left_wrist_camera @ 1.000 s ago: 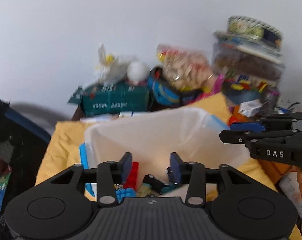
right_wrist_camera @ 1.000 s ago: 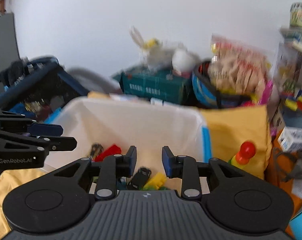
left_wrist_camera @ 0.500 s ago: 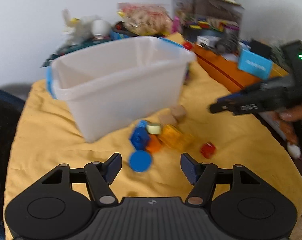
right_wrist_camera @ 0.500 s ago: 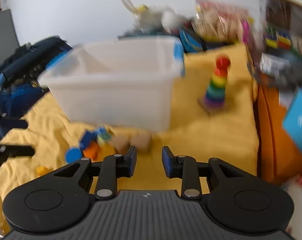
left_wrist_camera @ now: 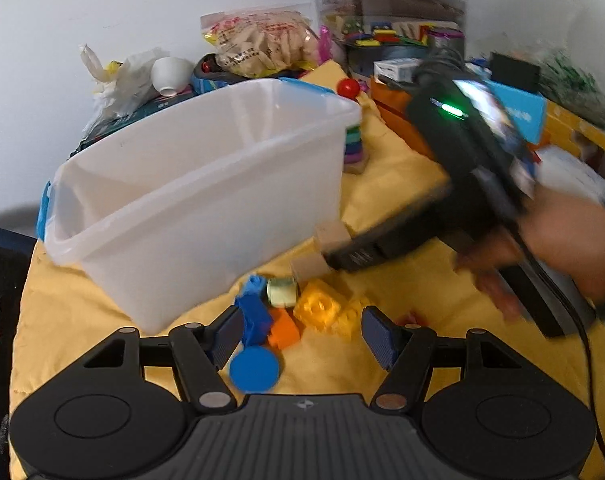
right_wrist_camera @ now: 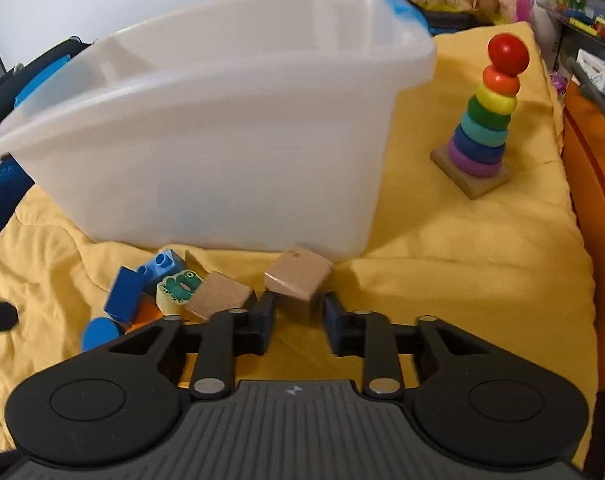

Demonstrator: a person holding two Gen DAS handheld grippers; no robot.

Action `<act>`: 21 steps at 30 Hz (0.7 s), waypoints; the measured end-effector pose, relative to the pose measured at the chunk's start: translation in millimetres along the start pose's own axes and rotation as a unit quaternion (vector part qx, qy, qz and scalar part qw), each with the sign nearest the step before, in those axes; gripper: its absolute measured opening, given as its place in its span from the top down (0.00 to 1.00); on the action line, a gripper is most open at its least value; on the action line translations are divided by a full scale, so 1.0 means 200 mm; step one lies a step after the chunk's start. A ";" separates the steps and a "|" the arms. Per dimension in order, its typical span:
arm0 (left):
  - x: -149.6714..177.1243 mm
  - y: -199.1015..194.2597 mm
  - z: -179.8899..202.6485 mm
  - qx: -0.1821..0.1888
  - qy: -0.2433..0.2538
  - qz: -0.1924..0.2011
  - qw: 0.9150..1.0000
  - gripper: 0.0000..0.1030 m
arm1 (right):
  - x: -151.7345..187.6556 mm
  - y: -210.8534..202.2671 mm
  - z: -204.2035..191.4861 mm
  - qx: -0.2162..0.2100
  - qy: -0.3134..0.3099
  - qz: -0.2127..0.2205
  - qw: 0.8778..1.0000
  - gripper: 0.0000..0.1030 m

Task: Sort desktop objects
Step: 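Grasp a wooden block with the left tool while the right tool grasps another wooden block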

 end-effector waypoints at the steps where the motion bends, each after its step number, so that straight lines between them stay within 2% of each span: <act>1: -0.03 0.03 -0.01 0.004 -0.011 0.005 1.000 0.33 | 0.01 -0.01 0.01 -0.004 0.003 0.003 1.000 0.81; 2: -0.06 0.07 -0.01 0.010 -0.022 0.008 1.000 0.33 | 0.02 -0.03 0.04 -0.002 0.006 0.007 1.000 0.90; 3: -0.08 0.11 -0.01 0.018 -0.033 0.009 0.999 0.34 | 0.02 -0.05 0.06 0.001 0.010 0.012 1.000 0.90; 6: -0.12 0.26 0.01 0.018 -0.035 -0.013 0.999 0.46 | 0.06 -0.15 0.16 0.010 0.017 0.023 1.000 0.90; 11: -0.10 0.47 -0.05 -0.011 -0.056 -0.049 0.997 0.46 | 0.17 -0.25 0.29 0.014 0.033 0.017 0.999 0.88; 12: -0.09 0.50 -0.06 -0.014 -0.057 -0.058 0.997 0.50 | 0.19 -0.26 0.30 0.019 0.033 0.018 0.999 0.88; 13: -0.08 0.52 -0.06 -0.013 -0.056 -0.059 0.997 0.63 | 0.20 -0.26 0.32 0.021 0.036 0.017 0.999 0.87; 14: -0.08 0.52 -0.06 -0.007 -0.058 -0.060 0.997 0.66 | 0.21 -0.27 0.33 0.020 0.040 0.017 0.999 0.86; 18: -0.07 0.44 -0.07 0.009 -0.078 -0.052 0.996 0.67 | 0.20 -0.25 0.32 0.012 0.044 0.021 0.999 0.82; 21: -0.07 0.32 -0.07 0.008 -0.073 -0.038 0.997 0.68 | 0.12 -0.21 0.24 0.000 0.038 0.038 0.999 0.73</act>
Point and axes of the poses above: each gripper's, at about its wrist camera, not at the fingertips, and y roughly the way its jaws point, z to its right, x to its underside, the point moved 8 cm from there along y, roughly the way its jaws point, and after that the axes turned 13 degrees about x, right-handed, at the moved point
